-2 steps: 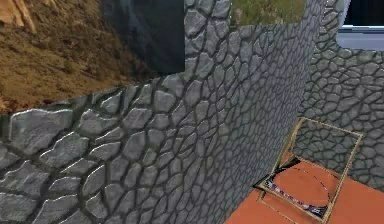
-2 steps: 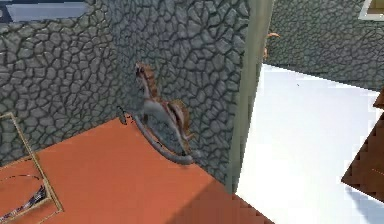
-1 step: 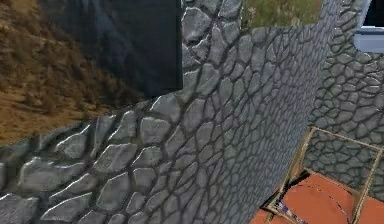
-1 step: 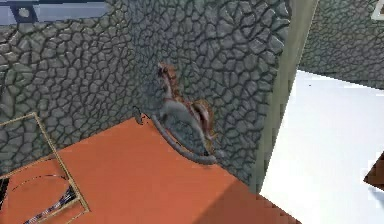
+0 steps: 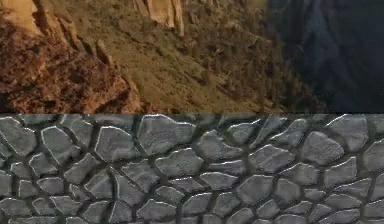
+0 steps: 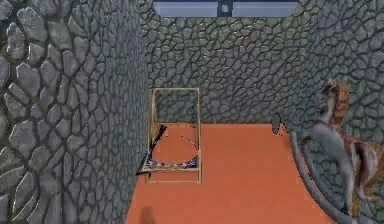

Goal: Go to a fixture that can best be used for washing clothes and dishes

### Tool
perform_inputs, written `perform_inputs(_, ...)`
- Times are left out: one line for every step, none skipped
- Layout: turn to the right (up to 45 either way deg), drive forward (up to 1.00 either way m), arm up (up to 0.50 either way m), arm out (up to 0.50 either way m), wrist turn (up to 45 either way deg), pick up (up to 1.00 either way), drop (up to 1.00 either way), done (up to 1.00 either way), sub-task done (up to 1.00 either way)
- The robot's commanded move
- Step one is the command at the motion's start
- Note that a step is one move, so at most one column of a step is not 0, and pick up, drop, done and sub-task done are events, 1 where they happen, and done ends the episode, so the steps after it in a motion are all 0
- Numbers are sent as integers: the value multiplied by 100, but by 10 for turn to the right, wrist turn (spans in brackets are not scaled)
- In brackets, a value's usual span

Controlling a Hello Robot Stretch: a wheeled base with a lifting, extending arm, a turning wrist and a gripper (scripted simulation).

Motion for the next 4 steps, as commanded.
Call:
perform_inputs(-450, 0, 0, 0, 0, 0, 0, 0, 0)
perform_inputs(-240, 0, 0, 0, 0, 0, 0, 0, 0)
perform_inputs(0, 45, 0, 0, 0, 0, 0, 0, 0)
perform_inputs(-210, 0, 0, 0, 0, 0, 0, 0, 0)
